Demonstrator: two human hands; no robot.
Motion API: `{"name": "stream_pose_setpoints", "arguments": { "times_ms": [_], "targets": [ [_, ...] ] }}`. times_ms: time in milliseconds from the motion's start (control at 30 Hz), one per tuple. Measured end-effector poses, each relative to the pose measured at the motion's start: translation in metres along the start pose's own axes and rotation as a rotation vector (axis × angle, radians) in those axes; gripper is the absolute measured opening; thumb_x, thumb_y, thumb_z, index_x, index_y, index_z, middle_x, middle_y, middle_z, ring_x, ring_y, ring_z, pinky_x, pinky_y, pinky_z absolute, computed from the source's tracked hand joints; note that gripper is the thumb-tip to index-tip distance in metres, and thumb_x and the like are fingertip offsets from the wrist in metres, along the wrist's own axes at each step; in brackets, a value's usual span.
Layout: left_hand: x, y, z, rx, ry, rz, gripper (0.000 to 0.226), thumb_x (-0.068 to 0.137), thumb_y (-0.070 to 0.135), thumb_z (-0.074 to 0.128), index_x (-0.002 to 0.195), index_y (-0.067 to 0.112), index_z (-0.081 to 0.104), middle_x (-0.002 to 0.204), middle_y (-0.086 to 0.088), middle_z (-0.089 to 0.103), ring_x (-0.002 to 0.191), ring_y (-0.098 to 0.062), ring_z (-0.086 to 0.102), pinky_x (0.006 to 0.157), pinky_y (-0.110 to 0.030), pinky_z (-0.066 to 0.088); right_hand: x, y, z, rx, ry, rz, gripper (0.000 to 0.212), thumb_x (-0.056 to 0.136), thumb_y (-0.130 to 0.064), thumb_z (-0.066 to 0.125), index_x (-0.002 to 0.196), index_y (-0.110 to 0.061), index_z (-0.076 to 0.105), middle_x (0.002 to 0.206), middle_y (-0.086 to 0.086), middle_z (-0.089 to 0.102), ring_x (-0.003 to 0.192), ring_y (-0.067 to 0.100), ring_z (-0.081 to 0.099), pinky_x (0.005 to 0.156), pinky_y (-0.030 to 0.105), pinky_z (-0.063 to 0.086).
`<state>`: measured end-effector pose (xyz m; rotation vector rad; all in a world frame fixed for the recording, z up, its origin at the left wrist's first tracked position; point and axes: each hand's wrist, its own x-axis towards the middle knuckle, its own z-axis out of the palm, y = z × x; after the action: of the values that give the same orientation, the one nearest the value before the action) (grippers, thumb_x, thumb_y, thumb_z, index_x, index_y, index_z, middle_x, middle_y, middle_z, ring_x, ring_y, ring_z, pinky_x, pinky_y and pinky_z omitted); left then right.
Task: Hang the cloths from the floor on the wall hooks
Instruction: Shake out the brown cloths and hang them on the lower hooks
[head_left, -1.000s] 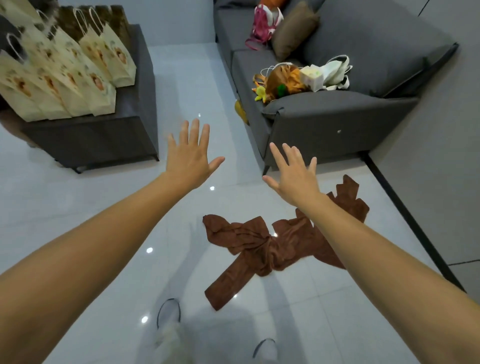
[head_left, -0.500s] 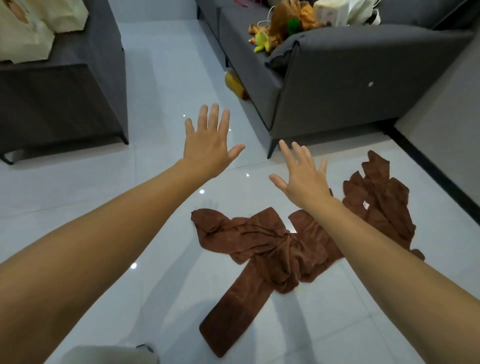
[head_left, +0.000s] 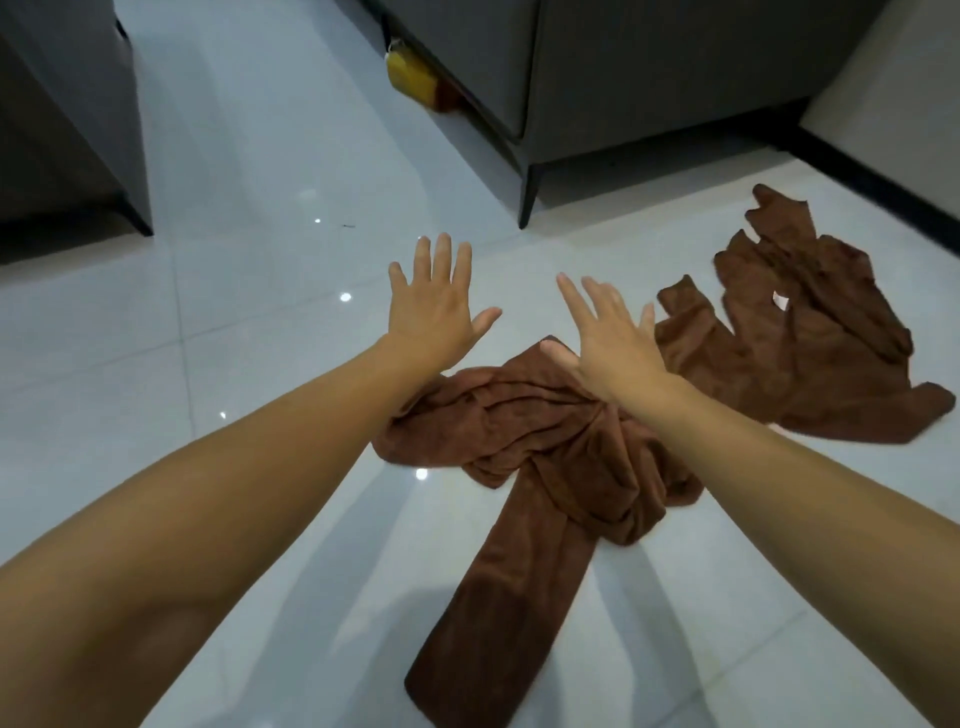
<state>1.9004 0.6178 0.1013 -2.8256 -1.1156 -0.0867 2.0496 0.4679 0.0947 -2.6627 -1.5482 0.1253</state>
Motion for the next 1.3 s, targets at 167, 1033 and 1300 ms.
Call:
{"name": "stream_pose_setpoints", "arguments": {
  "times_ms": [167, 1033, 1300],
  "targets": [
    [-0.010, 0.026, 0.049, 0.001, -0.102, 0.078, 0.081, 0.096, 0.064, 0.021, 0.154, 0.013, -0.001, 0.161, -0.013, 0.000, 0.148, -0.034, 0.000, 0.115, -0.056, 0.015, -0.014, 0.017, 0.037, 0.039, -0.084, 0.057, 0.077, 0.095, -0.064, 0.032, 0.152, -0.036, -0.012, 0.163, 0.000, 0.002, 0.150, 0.022, -0.001, 0.116, 0.062, 0.005],
    [-0.017, 0.107, 0.157, -0.128, -0.421, 0.288, 0.016, 0.098, 0.024, 0.049, 0.101, 0.013, 0.060, 0.103, -0.005, 0.064, 0.094, -0.026, 0.060, 0.071, -0.031, 0.036, -0.026, 0.083, 0.108, 0.102, -0.278, 0.105, 0.079, 0.094, -0.067, 0.028, 0.155, -0.030, -0.006, 0.161, 0.003, 0.015, 0.149, 0.021, 0.012, 0.117, 0.059, 0.011],
    [0.006, 0.081, 0.110, -0.894, -0.379, 0.067, 0.019, 0.099, 0.024, 0.049, 0.086, 0.016, 0.061, 0.088, 0.002, 0.063, 0.084, -0.015, 0.056, 0.065, -0.015, 0.037, -0.019, 0.078, 0.082, 0.305, -0.248, -0.055, 0.079, 0.093, -0.063, 0.040, 0.155, -0.031, 0.003, 0.160, -0.001, 0.023, 0.147, 0.017, 0.021, 0.120, 0.054, 0.012]
  ]
}}
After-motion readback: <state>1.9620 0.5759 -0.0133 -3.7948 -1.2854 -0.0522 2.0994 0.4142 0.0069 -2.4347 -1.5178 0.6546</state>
